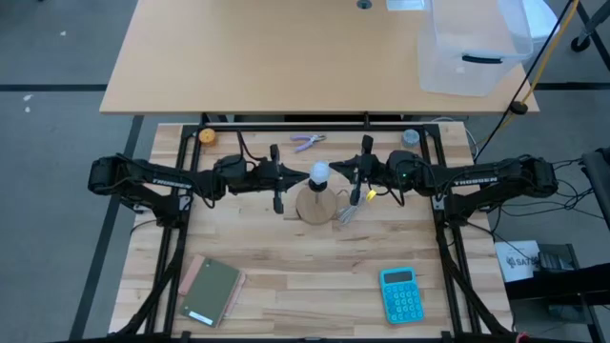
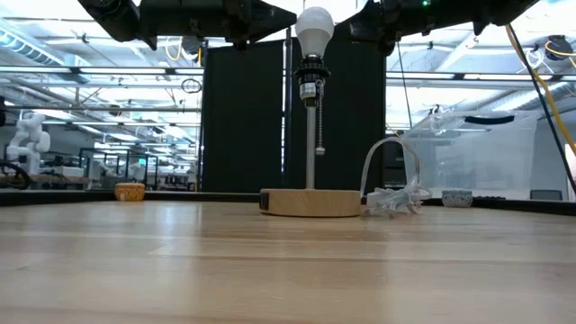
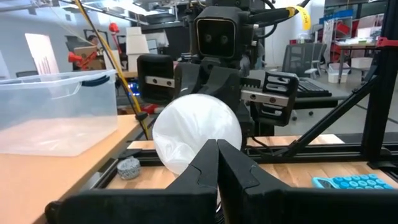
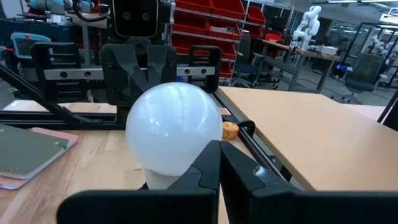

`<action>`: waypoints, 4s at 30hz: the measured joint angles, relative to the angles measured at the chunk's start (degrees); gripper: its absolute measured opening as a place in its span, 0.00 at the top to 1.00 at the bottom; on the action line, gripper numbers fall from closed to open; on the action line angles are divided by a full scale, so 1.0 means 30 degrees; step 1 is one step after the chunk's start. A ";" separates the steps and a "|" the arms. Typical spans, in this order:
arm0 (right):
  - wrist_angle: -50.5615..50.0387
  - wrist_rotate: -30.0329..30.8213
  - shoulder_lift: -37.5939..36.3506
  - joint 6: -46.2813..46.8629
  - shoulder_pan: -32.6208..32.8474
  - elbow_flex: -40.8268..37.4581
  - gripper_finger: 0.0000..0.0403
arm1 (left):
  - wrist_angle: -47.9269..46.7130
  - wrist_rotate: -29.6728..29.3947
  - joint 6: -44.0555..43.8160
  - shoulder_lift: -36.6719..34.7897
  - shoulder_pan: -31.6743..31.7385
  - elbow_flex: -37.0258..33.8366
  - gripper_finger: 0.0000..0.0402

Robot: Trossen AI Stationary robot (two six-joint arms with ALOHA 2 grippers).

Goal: Screw lightbulb
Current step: Insert the light bulb on the brown lamp

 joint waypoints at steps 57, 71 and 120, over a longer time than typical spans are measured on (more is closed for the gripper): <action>0.0854 0.4834 0.0007 -0.1881 0.2183 0.0022 1.00 | -0.2095 0.1078 0.1030 -0.1553 0.0448 0.0004 1.00; 0.1091 0.4235 0.0007 -0.1891 0.1848 0.0015 1.00 | -0.0721 0.0931 0.0516 -0.0255 0.0117 0.0000 1.00; 0.1083 0.0788 0.0687 -0.0350 0.1471 0.0009 1.00 | -0.1592 -0.0503 0.0143 -0.0231 0.1023 -0.0007 1.00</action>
